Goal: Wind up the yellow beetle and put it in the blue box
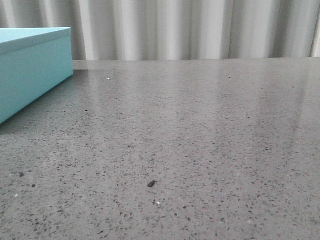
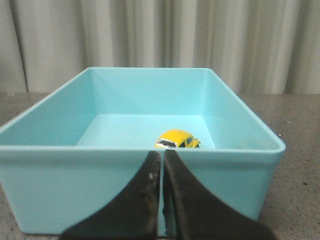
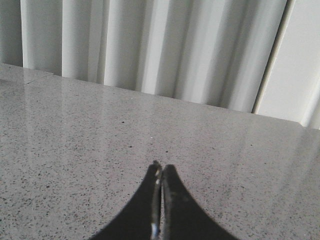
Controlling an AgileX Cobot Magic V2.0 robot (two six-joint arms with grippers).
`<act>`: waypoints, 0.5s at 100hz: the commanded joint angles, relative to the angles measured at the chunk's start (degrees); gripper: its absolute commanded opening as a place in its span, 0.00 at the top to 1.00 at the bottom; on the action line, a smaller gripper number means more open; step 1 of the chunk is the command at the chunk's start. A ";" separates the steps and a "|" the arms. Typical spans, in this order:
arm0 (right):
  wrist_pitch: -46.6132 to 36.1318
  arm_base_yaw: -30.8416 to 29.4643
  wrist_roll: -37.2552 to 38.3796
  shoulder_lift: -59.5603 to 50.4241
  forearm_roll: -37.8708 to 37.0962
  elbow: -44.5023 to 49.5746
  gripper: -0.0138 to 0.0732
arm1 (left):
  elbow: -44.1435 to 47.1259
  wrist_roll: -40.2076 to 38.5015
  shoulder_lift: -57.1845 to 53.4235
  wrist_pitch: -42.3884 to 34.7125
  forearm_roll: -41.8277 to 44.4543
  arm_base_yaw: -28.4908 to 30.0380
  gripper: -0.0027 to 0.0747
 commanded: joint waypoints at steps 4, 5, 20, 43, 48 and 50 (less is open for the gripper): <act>-3.93 0.02 0.03 0.65 -0.57 -1.50 0.91 | 2.90 -9.72 -1.97 -5.55 7.59 0.07 0.99; -3.93 0.02 0.03 0.65 -0.57 -1.50 0.91 | 3.12 -10.03 -2.29 -5.56 8.09 0.07 0.99; -3.93 0.02 0.03 0.65 -0.57 -1.50 0.91 | 7.52 -12.67 -6.63 -6.14 13.47 0.07 0.99; -3.82 0.02 0.03 0.65 -0.57 -1.50 0.91 | 7.54 -14.29 -8.28 5.05 15.24 0.16 0.99; -3.82 0.02 0.03 0.65 -0.57 -1.50 0.91 | 7.54 -16.75 -8.28 7.93 16.15 0.16 0.99; -3.82 0.02 0.03 0.65 -0.57 -1.50 0.91 | 7.54 -17.82 -8.28 9.14 16.27 0.16 0.99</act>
